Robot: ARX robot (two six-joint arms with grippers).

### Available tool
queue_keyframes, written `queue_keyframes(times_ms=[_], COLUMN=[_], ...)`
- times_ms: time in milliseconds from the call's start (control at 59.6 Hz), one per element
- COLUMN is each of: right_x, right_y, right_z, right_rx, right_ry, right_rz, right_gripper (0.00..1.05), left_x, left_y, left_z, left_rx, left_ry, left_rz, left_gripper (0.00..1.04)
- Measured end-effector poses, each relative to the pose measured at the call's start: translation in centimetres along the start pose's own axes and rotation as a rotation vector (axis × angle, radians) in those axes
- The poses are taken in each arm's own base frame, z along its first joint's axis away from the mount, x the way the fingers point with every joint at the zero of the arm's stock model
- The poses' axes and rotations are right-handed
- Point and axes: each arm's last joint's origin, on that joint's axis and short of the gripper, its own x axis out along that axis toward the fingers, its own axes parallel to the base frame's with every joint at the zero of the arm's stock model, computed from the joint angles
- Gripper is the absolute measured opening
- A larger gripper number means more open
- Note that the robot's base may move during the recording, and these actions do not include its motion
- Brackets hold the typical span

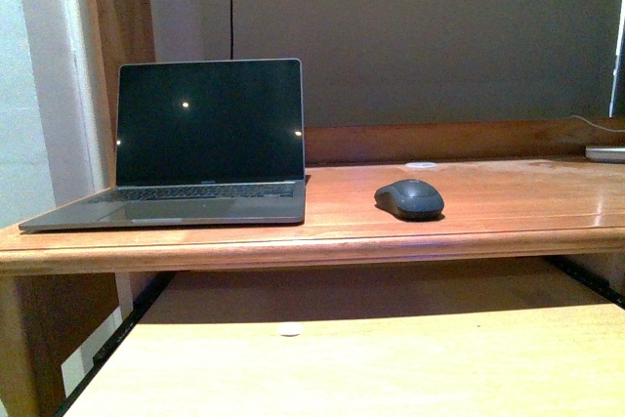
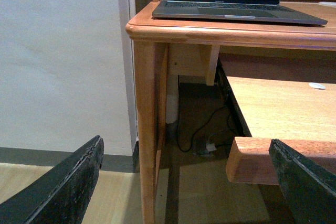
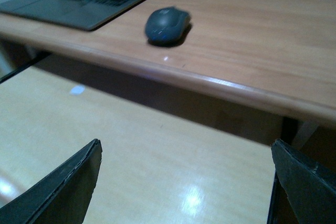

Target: Place mouse

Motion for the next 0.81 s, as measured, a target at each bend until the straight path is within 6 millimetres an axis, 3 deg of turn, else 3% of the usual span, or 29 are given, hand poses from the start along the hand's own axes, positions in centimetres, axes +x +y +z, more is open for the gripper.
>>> queue_keyframes(times_ms=[185,386,571,806], right_x=[-4.6,-6.6,-6.0,-3.2], right_y=[-1.0,-0.8,1.0,2.5], right_z=[-3.2,-7.7,-10.5,-11.4], right_rx=[0.015,0.093,-0.075,-0.269], right_ry=[0.062,0.241,0.29,0.246], right_rz=[0.213,0.311,0.393,0.384], right_gripper=[0.97,0.97,0.97,0.97], left_x=[0.0,0.0,0.0,0.0], left_y=[0.0,0.0,0.0,0.0], left_z=[0.0,0.0,0.0,0.0], left_rx=[0.0,0.0,0.0,0.0], left_ry=[0.0,0.0,0.0,0.0], left_rz=[0.0,0.0,0.0,0.0], left_gripper=[0.97,0.97,0.97,0.97])
